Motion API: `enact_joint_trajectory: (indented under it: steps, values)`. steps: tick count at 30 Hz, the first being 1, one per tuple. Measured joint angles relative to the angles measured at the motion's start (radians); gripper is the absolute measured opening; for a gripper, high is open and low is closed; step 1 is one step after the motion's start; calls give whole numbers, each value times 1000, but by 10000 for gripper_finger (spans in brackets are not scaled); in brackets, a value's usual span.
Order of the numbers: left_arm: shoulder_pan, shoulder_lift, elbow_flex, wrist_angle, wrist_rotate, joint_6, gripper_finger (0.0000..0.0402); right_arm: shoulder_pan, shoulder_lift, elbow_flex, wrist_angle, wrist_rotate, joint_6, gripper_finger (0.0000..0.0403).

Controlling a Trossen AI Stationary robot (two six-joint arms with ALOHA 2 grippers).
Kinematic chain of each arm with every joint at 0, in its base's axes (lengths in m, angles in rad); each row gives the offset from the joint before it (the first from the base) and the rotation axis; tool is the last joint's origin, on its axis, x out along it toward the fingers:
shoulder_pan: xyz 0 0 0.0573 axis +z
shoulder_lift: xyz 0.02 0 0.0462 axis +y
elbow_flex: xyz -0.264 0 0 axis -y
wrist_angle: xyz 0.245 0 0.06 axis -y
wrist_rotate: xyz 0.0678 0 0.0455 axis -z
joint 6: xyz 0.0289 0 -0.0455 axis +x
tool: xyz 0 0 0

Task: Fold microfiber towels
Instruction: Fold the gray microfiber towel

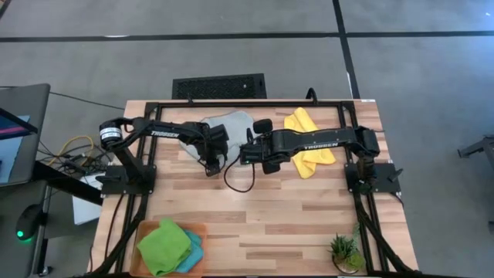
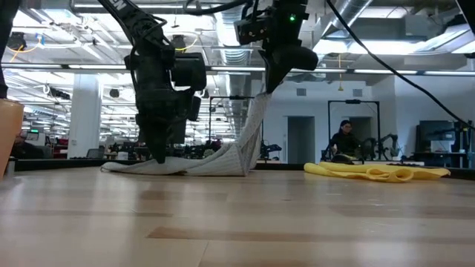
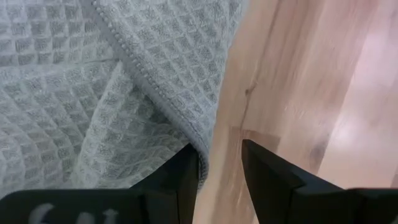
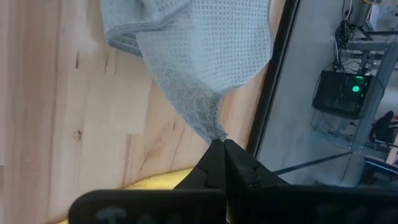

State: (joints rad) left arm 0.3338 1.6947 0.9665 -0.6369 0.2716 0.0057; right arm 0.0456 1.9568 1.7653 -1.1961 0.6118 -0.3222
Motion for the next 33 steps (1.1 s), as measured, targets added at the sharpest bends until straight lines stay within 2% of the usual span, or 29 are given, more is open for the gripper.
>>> enact_joint_trajectory:
  steps: [6,12,15,19,22,27,33]
  values:
    - [-31,8,0,58,-140,28,114,-17,0,0,4,0,0,8]
    - [-45,22,0,96,-165,63,108,-22,0,0,5,-1,0,8]
    - [-61,26,0,96,-205,88,80,-22,0,0,4,-2,0,8]
    - [-76,24,0,101,-236,107,17,-22,0,0,-2,-2,0,8]
    - [-80,15,0,98,-237,107,7,-28,0,0,-27,24,0,8]
    - [-80,-56,0,55,-271,107,2,-43,-11,1,-99,103,37,8]
    - [-79,-212,0,-15,-348,106,1,-96,-37,1,-193,102,166,8]
